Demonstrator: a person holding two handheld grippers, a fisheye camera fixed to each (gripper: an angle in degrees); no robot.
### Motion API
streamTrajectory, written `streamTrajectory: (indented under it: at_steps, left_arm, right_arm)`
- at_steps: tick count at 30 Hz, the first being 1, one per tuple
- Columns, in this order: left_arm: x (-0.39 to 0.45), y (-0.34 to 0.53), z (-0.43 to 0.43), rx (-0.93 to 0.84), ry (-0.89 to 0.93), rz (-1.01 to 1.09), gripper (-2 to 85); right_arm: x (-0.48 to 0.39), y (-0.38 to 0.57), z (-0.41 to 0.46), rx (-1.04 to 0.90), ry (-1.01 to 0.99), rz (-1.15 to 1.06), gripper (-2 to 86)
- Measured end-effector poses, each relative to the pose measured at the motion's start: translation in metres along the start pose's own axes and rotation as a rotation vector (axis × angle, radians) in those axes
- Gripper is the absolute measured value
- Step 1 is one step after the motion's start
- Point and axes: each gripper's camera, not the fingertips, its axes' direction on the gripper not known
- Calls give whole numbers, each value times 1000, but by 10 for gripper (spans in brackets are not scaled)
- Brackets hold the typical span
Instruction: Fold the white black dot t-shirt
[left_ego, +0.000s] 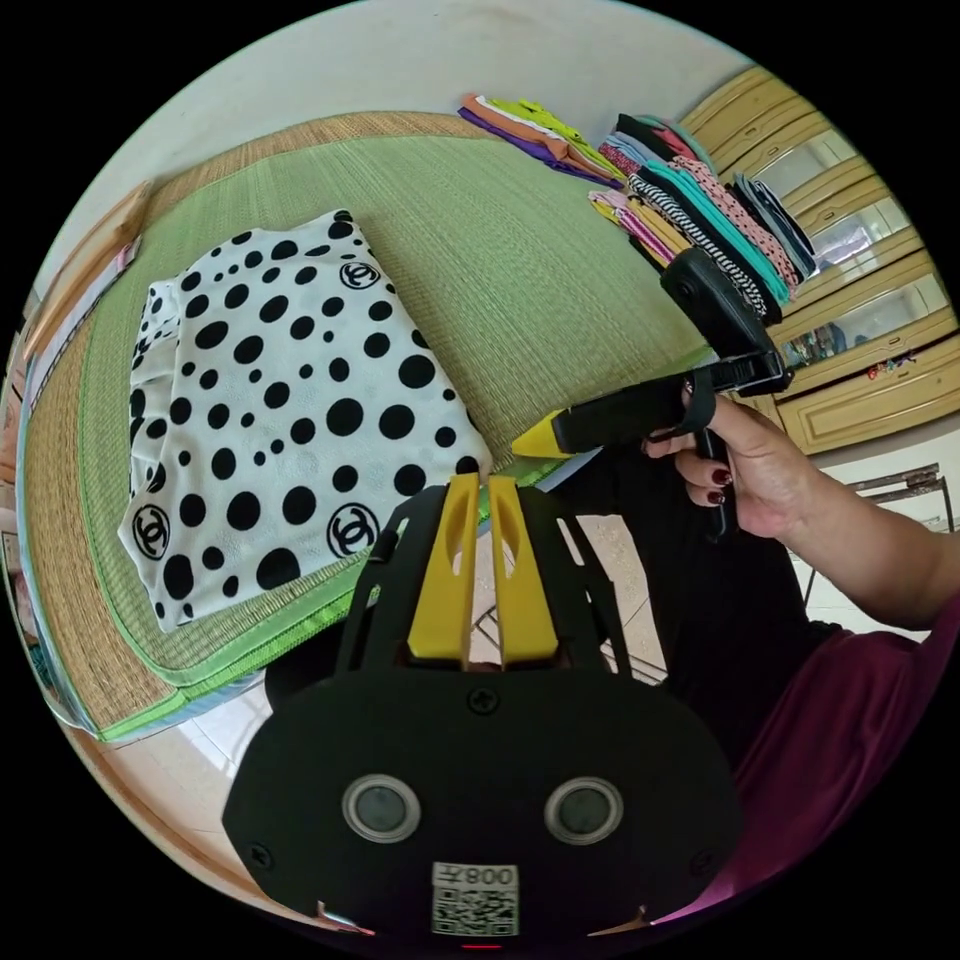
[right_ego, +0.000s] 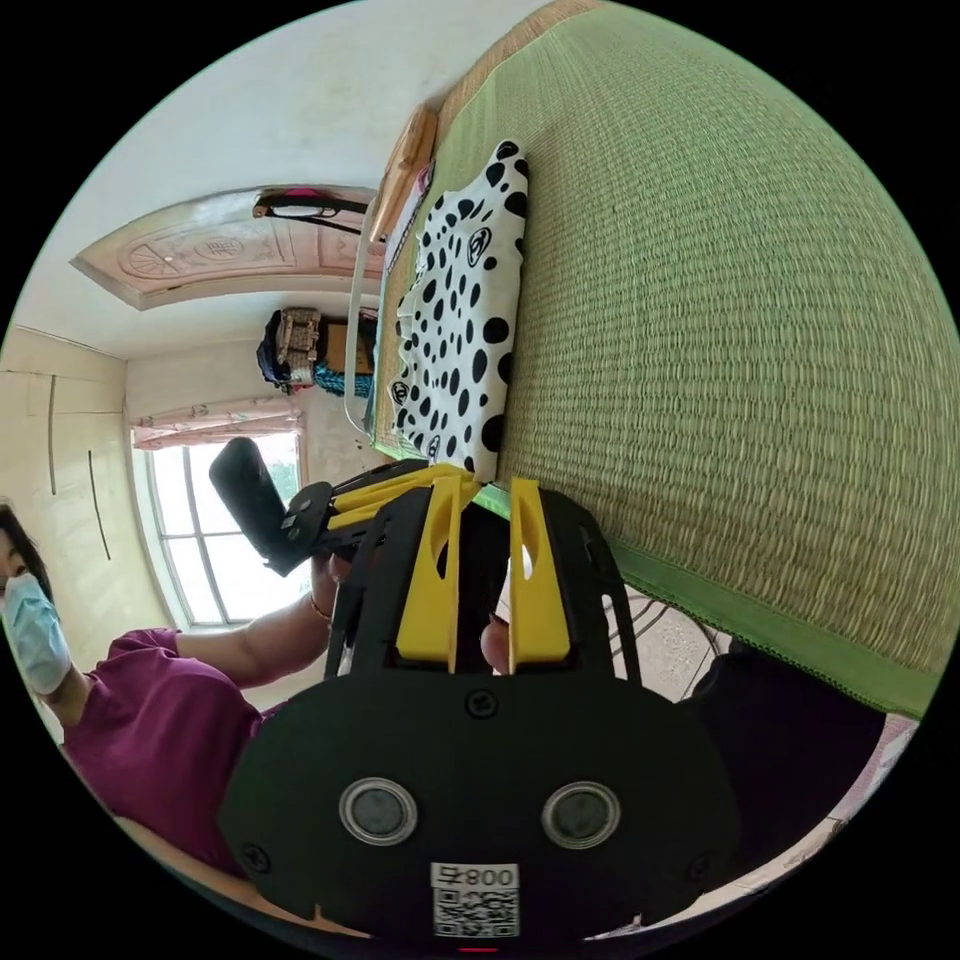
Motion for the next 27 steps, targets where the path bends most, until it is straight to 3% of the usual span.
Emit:
streamTrajectory:
  at_steps: [19, 25, 27]
  left_arm:
    - [-27, 46, -23, 96, 74, -25, 13]
    - [-92, 100, -41, 141, 182, -191, 14]
    - [-132, 131, -45, 175, 298, -317, 14]
  right_arm:
    - [44, 9, 17, 7, -143, 63, 45]
    - [48, 14, 16, 0, -155, 60, 28]
    - [48, 15, 14, 0, -175, 55, 25]
